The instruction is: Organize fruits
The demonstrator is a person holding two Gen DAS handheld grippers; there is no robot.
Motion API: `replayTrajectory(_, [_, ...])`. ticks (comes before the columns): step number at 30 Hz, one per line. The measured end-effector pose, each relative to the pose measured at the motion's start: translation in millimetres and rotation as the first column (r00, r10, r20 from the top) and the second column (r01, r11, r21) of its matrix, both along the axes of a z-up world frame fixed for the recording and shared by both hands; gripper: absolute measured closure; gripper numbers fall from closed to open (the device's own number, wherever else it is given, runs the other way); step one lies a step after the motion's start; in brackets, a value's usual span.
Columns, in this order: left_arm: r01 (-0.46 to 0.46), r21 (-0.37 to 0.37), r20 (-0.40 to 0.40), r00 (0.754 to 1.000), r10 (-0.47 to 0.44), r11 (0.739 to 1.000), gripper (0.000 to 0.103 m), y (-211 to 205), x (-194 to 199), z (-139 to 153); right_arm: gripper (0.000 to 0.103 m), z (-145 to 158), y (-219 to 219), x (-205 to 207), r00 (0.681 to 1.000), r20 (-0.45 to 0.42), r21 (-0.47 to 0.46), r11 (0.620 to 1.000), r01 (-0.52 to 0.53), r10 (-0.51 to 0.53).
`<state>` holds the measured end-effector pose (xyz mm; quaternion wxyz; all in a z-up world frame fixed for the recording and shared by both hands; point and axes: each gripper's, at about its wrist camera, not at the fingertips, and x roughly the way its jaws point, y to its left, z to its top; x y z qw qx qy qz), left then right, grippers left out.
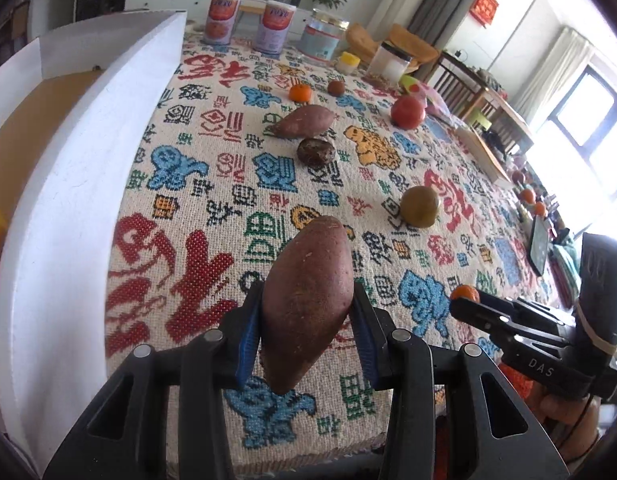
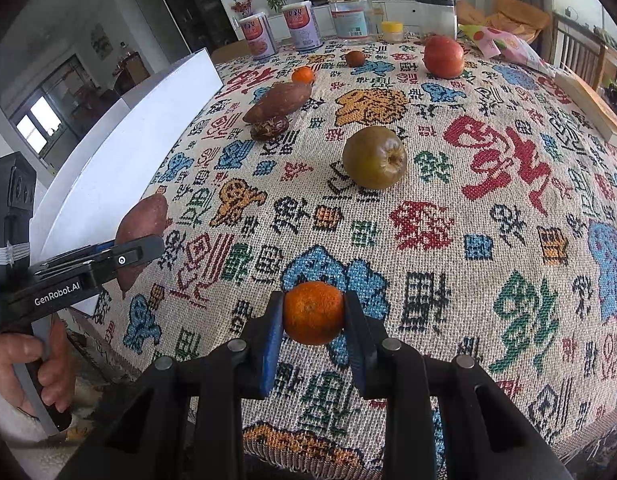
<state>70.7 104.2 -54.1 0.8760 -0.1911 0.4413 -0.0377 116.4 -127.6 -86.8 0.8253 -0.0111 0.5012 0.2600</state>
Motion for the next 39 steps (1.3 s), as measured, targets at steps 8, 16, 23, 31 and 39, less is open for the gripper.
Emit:
replayTrajectory(8, [-0.152,-0.059,0.138,0.978,0.159,0.987,0.061,71.7,-55.8,86.6,0.074,89.3,87.1,-11.9,0.967,0.115,0.136,0.96,-0.243,0.228])
replayTrajectory(16, [-0.465,0.07,0.022,0.885,0.465,0.882,0.061,184.8,-86.0,59.6,0.074,95.5,230.1,-35.1,0.863,0.063,0.203,0.84,-0.503,0.501])
replayTrajectory(23, [-0.542,0.168,-0.075,0.826,0.559,0.823,0.06,209.1,-87.2,14.6,0.071,55.1,292.3,-40.2,0.832,-0.046,0.189,0.823,-0.536,0.553])
replayTrajectory(31, [-0.479,0.21,0.073,0.877,0.475,0.852,0.02,163.9,-72.0,41.9,0.033,79.6,236.2,-24.6,0.902,0.064,0.238,0.871,-0.429,0.427])
replayTrajectory(39, [-0.165,0.103,0.072,0.985,0.158,0.981,0.011,48.5,-18.5,26.2,0.025,36.7,83.5,-6.9,0.992,0.098,0.158,0.984,-0.089,0.074])
